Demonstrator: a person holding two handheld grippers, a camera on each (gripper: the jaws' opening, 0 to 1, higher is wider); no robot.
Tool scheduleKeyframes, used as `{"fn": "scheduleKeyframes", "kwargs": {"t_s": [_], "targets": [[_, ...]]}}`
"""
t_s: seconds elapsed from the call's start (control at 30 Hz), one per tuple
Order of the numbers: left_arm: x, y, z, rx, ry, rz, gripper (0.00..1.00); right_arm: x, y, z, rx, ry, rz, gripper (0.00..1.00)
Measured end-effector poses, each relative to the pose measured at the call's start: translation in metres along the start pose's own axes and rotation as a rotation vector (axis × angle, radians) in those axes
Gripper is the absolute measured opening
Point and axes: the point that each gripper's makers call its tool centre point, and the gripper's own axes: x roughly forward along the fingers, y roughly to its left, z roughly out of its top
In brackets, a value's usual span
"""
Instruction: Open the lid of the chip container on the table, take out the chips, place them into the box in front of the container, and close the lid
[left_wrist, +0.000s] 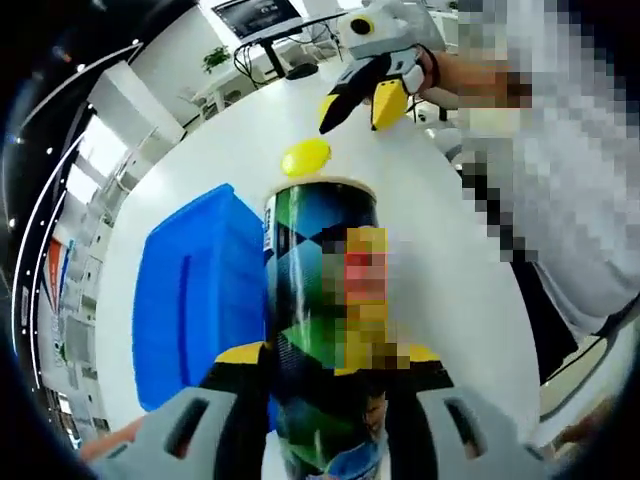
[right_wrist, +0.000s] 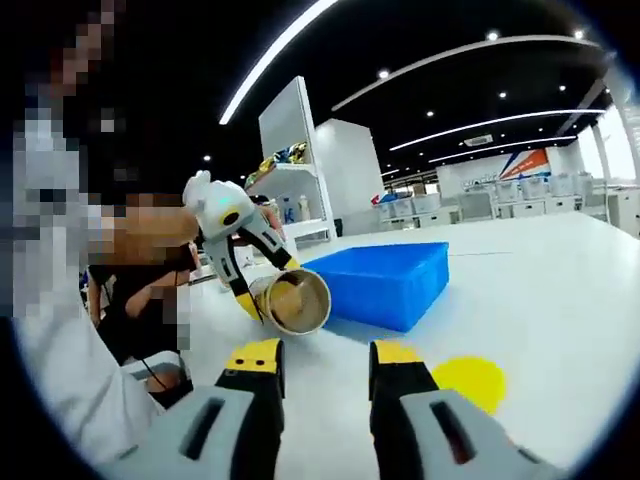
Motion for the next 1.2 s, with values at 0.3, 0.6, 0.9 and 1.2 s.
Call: {"fn": "scheduleKeyframes", "kwargs": {"t_s": [0.3, 0.6, 0.9, 1.2], "targets": [[0.005, -0.001, -0.005, -0.03, 0.02, -0.006, 0.45, 0.012, 0.018, -0.009, -0.019, 0.027, 0.065, 0.3], [0.008, -0.013, -0.006, -0.046, 0.026, -0.04, 0.45, 0.026, 0.019, -0.023, 0.029, 0.123, 0.057, 0.31], [0.006, -0.021, -0.006, -0.037, 0.031, -0.055, 0.46, 0.05, 0.011, -0.017, 0.321, 0.154, 0.098, 0.24], [0.005, -0.022, -0.006, -0.017, 0.019, -0.042, 0.46, 0.073, 0.016, -0.027, 0.437, 0.221, 0.158, 0.18]]}}
